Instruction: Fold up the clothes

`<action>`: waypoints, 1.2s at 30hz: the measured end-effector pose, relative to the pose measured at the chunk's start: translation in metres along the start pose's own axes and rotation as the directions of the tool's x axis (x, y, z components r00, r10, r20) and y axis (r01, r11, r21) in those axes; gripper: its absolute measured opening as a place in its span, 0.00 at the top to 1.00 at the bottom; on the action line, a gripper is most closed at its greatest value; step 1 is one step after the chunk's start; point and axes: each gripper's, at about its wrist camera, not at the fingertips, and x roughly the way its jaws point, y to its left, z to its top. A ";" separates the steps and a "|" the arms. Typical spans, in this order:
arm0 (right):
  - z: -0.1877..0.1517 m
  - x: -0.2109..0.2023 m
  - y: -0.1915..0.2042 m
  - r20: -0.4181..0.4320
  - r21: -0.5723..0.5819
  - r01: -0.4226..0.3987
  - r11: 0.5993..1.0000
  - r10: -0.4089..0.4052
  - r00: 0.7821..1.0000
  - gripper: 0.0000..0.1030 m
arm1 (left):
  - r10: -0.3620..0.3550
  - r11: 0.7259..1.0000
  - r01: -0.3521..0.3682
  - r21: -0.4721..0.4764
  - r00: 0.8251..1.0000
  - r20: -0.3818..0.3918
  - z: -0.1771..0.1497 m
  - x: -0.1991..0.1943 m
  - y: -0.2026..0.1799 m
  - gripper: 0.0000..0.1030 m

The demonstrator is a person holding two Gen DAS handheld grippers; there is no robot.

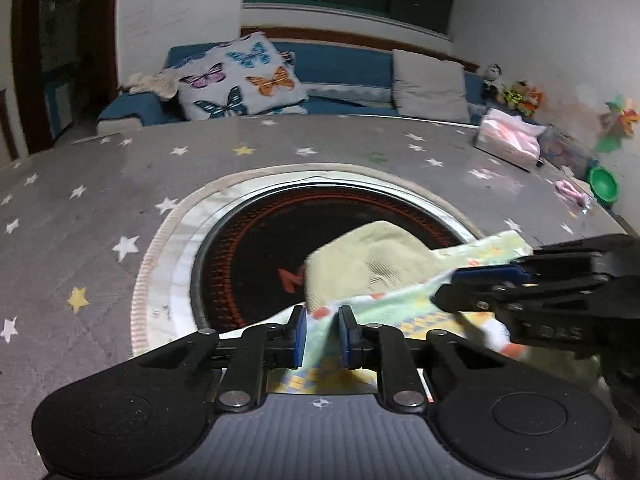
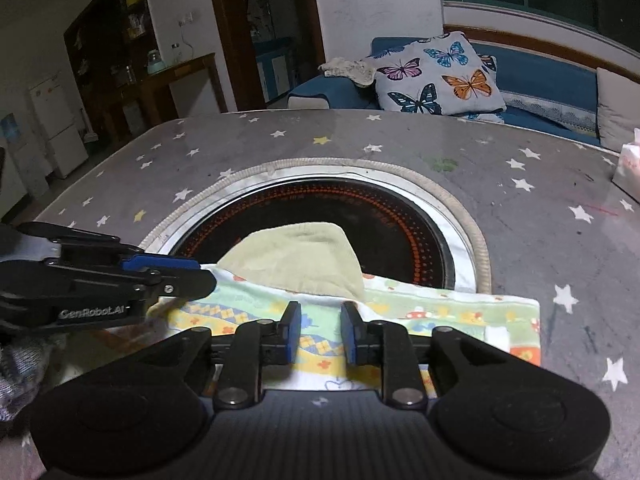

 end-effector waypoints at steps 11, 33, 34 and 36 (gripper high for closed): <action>-0.023 -0.046 0.042 0.032 -0.138 -0.058 0.989 0.063 0.997 0.58 | 0.067 0.997 -0.065 -0.039 0.996 0.064 -0.029 -0.060 0.030 0.48; -0.064 -0.030 0.167 0.002 -0.449 -0.171 0.877 0.193 0.981 0.58 | 0.171 0.971 -0.152 -0.185 0.981 0.090 -0.063 -0.105 0.069 0.19; -0.064 -0.033 0.167 -0.001 -0.452 -0.182 0.873 0.203 0.979 0.58 | 0.170 0.971 -0.150 -0.187 0.981 0.094 -0.063 -0.106 0.068 0.14; -0.064 -0.038 0.169 -0.009 -0.459 -0.202 0.865 0.223 0.975 0.58 | 0.167 0.970 -0.145 -0.196 0.981 0.099 -0.063 -0.108 0.067 0.10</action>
